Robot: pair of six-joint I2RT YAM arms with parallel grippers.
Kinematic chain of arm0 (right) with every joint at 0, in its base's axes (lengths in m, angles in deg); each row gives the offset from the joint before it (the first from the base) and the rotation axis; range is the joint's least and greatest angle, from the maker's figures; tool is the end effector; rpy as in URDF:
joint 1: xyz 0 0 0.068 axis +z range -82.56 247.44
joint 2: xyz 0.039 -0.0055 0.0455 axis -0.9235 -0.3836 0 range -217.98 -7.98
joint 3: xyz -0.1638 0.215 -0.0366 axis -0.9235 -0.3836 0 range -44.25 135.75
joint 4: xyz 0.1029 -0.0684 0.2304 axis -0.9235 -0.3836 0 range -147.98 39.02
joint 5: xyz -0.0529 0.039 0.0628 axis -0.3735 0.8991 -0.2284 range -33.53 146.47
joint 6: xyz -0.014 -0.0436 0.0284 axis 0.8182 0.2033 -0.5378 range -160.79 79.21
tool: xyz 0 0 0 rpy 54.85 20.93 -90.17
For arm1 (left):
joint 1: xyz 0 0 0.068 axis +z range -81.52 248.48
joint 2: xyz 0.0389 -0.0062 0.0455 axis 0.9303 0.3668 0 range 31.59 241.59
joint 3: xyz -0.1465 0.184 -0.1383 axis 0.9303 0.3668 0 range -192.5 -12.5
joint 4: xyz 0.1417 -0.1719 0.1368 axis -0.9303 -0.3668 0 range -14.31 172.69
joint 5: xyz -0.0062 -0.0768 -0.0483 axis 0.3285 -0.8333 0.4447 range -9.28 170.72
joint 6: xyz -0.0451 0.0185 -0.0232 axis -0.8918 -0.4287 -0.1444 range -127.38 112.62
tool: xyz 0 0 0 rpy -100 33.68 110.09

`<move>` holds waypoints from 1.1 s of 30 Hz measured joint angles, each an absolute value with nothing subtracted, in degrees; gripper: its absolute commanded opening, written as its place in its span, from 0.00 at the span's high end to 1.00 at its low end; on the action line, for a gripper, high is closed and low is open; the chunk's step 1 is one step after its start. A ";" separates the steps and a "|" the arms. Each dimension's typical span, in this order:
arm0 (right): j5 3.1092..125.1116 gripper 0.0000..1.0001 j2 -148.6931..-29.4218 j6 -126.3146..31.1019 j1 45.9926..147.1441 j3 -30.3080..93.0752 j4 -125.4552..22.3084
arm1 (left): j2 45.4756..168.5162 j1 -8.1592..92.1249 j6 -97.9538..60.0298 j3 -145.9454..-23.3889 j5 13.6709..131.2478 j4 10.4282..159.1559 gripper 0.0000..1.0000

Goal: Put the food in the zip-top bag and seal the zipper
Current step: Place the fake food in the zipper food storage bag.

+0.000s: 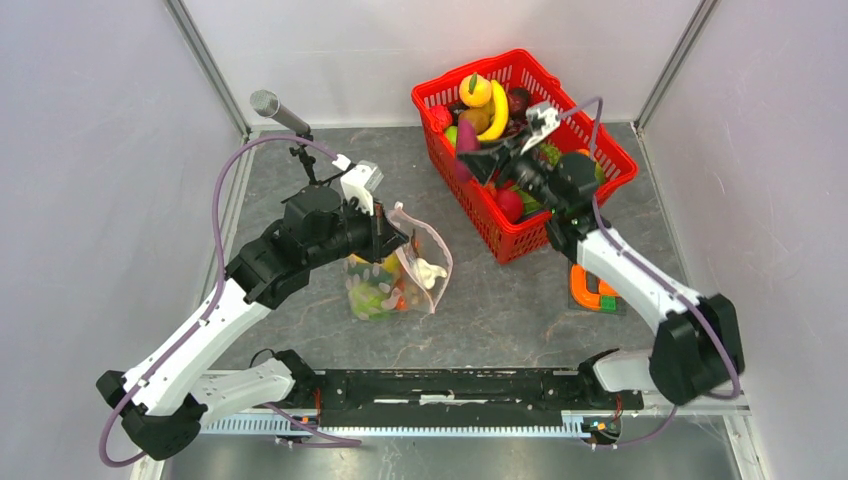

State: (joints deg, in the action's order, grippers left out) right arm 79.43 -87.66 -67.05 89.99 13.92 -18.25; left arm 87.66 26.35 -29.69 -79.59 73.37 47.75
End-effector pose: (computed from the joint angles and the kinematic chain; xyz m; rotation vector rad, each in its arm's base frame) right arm 0.2971 0.1384 0.3599 -0.3049 1.4307 0.9770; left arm 0.1464 -0.1387 0.3939 0.4448 2.0395 -0.8366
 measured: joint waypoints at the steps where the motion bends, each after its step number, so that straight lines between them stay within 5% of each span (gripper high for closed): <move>1: 79.80 0.79 -85.47 -66.70 91.21 11.63 -17.96 | 87.69 26.35 -29.73 -79.57 73.56 47.88 0.97; 11: 79.67 0.78 -70.37 -60.23 107.34 0.87 -17.55 | 87.66 26.35 -30.69 -79.54 76.75 48.58 0.96; 33: 74.53 0.67 -81.89 -55.42 119.32 10.95 -42.68 | 86.40 26.35 -30.89 -79.98 83.27 44.17 0.96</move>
